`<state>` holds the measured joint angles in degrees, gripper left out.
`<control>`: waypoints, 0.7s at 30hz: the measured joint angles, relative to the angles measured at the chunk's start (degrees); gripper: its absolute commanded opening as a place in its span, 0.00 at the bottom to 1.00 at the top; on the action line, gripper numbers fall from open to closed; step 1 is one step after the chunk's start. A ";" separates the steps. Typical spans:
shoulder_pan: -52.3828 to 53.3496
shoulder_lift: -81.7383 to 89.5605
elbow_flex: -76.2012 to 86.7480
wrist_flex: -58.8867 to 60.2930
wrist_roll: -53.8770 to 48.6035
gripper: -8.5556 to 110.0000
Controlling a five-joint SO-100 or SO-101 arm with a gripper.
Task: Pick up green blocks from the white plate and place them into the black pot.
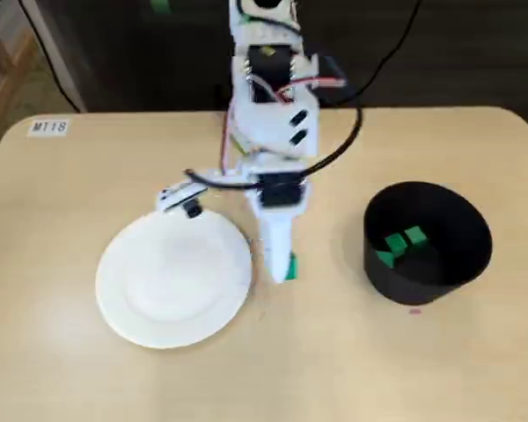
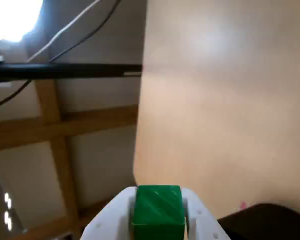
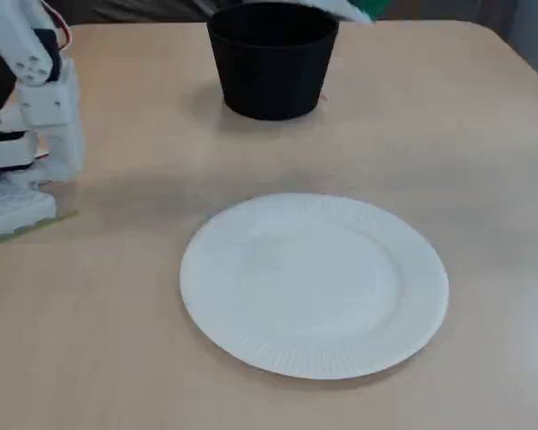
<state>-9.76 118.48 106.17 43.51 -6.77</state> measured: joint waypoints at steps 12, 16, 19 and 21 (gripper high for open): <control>-20.57 4.39 14.85 -13.89 1.58 0.05; -22.68 2.64 16.88 -15.82 0.44 0.05; -23.99 1.67 17.84 -17.05 -0.26 0.05; -24.87 1.41 17.93 -17.31 -0.70 0.05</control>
<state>-34.63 119.88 124.10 26.19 -7.47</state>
